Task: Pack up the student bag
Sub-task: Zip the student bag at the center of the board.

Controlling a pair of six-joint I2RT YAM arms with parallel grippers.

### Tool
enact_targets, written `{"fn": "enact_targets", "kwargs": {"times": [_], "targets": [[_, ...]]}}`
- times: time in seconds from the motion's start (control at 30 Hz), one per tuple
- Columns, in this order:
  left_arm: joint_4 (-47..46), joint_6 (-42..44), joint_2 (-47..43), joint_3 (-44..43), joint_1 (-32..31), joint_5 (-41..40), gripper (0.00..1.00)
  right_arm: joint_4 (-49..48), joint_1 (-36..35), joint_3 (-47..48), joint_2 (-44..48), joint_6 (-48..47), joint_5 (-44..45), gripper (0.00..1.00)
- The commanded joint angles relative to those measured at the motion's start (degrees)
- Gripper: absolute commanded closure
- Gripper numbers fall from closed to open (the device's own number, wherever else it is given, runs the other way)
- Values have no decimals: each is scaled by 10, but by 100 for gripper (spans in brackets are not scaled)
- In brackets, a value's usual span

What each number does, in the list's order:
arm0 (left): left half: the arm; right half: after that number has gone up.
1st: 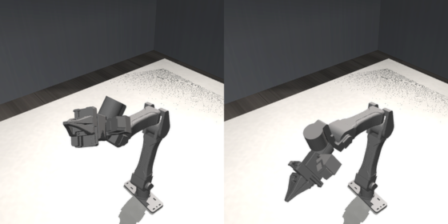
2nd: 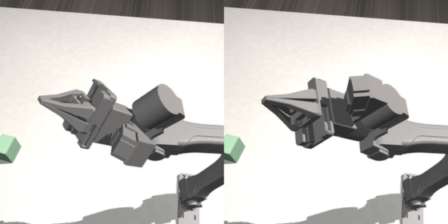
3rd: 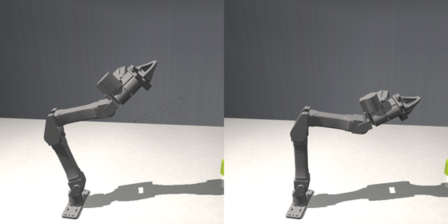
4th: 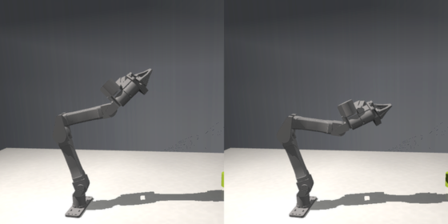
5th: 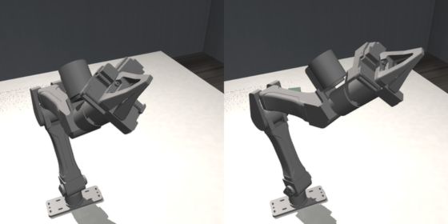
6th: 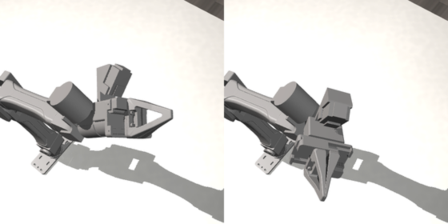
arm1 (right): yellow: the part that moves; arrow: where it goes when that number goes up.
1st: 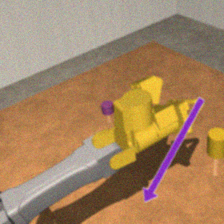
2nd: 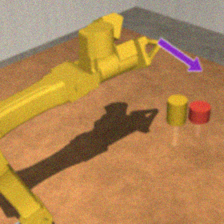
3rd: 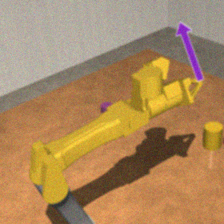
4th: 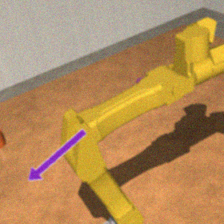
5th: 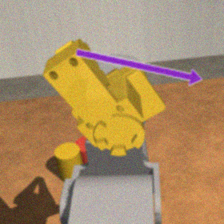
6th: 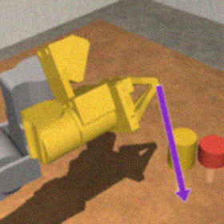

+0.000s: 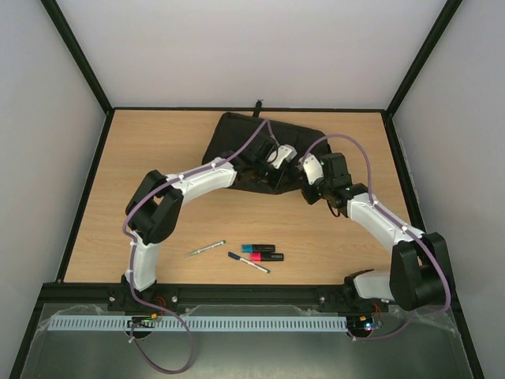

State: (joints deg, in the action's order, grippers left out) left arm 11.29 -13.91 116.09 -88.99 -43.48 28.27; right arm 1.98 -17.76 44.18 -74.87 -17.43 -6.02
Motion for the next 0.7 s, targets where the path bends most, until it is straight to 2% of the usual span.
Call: {"fn": "enact_targets", "kwargs": {"times": [0.0, 0.13, 0.33, 0.47, 0.67], "targets": [[22, 18, -42, -25, -5, -6, 98, 47, 34, 16, 18, -32, -1, 99], [53, 61, -41, -35, -8, -50, 98, 117, 51, 20, 16, -96, -42, 99], [103, 141, -51, -30, -27, -162, 98, 177, 61, 10, 30, -141, -45, 99], [103, 139, -85, 25, -29, -167, 98, 201, 68, -3, 52, -162, -53, 99], [79, 130, -169, 149, -28, -219, 98, 213, 69, -41, 82, -196, -54, 99]]}}
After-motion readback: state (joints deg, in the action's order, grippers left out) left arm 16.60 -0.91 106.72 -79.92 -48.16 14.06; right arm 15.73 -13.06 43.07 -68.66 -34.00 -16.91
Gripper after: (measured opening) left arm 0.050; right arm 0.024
